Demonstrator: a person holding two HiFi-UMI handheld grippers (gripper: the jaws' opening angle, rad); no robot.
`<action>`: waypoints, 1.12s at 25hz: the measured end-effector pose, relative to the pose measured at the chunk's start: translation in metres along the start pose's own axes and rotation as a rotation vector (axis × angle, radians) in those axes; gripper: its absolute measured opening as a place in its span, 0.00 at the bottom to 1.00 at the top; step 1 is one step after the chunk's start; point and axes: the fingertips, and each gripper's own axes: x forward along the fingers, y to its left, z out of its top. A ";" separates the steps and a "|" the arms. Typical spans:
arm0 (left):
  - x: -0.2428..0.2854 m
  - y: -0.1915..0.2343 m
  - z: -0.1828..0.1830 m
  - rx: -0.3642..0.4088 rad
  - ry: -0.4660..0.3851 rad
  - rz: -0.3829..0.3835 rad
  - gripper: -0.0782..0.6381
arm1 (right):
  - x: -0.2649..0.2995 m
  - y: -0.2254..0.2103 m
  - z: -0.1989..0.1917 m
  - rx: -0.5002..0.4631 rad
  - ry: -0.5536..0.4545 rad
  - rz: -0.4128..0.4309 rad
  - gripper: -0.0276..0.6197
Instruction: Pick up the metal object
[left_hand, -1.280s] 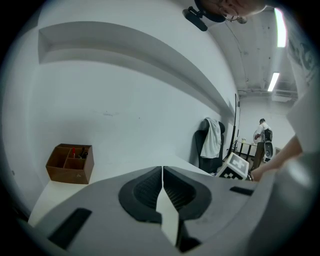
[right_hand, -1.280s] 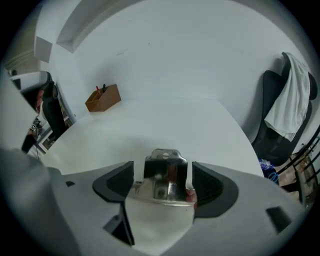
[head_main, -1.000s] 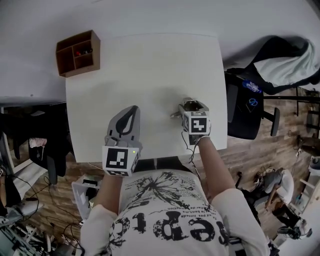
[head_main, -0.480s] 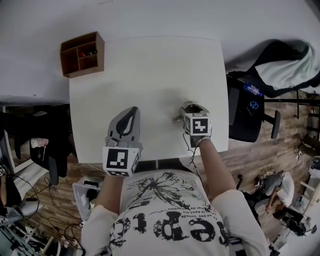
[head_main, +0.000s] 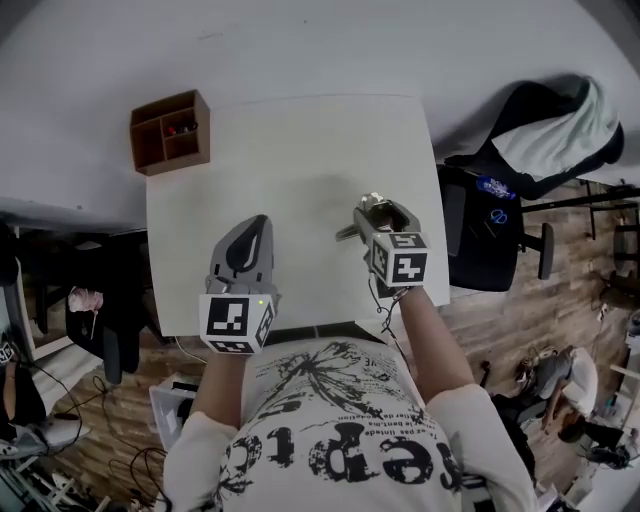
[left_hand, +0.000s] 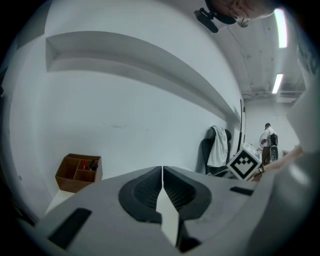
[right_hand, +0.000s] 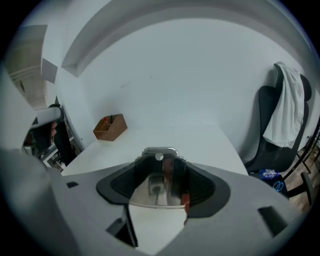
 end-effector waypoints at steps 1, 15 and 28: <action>-0.001 0.000 0.006 0.009 -0.013 0.005 0.13 | -0.008 0.002 0.012 -0.008 -0.038 0.004 0.48; -0.020 -0.009 0.091 0.117 -0.187 0.058 0.13 | -0.132 0.031 0.156 -0.211 -0.571 0.033 0.48; -0.022 -0.031 0.131 0.201 -0.275 0.052 0.13 | -0.188 0.037 0.194 -0.289 -0.802 0.050 0.48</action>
